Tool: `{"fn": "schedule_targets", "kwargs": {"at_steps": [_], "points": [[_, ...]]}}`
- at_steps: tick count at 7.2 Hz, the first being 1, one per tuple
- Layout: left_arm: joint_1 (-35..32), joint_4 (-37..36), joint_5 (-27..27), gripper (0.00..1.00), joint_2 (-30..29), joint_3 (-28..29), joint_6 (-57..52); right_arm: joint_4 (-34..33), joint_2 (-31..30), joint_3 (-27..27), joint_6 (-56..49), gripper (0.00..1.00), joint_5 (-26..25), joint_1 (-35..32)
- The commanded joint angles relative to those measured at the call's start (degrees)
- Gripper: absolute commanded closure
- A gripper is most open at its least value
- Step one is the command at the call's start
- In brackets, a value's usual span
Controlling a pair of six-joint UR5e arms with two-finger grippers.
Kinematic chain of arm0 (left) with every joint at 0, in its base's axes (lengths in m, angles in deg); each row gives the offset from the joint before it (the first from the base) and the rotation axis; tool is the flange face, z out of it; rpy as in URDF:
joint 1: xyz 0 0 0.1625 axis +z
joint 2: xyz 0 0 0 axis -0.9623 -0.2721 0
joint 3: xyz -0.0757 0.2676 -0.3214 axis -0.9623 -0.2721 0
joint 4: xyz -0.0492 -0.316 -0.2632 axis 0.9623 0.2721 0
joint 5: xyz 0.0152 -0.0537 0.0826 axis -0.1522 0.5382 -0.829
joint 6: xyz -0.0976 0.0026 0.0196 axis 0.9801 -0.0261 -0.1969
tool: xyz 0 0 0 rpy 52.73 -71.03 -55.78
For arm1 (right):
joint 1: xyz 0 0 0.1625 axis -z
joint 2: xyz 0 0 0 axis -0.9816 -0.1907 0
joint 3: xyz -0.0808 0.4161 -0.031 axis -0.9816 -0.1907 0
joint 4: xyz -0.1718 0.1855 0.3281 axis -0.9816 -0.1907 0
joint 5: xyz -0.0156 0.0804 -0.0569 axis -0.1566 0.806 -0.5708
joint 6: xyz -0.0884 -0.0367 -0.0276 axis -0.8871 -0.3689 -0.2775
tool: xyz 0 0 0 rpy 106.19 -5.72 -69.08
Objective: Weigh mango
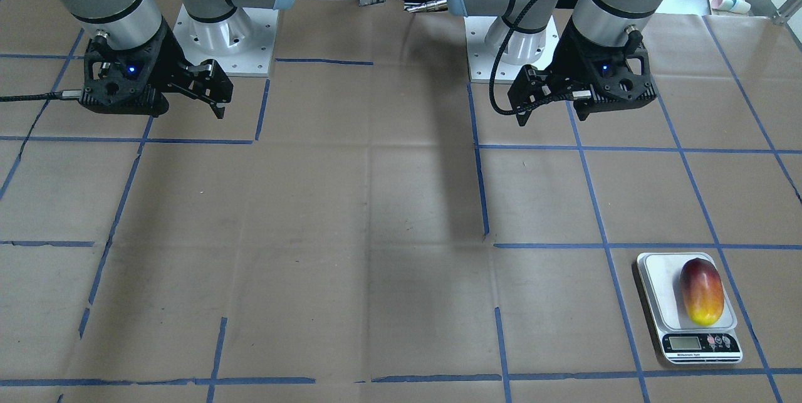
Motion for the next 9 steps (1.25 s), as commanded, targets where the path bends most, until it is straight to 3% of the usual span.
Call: {"fn": "schedule_targets", "kwargs": {"at_steps": [1, 9], "points": [[0.1, 0.0, 0.1, 0.01, -0.1, -0.2, -3.4, 0.0, 0.0, 0.0, 0.0, 0.0, 0.0, 0.0], [0.2, 0.0, -0.1, 0.0, -0.3, -0.2, -4.3, 0.0, 0.0, 0.0, 0.0, 0.0, 0.0, 0.0]]}}
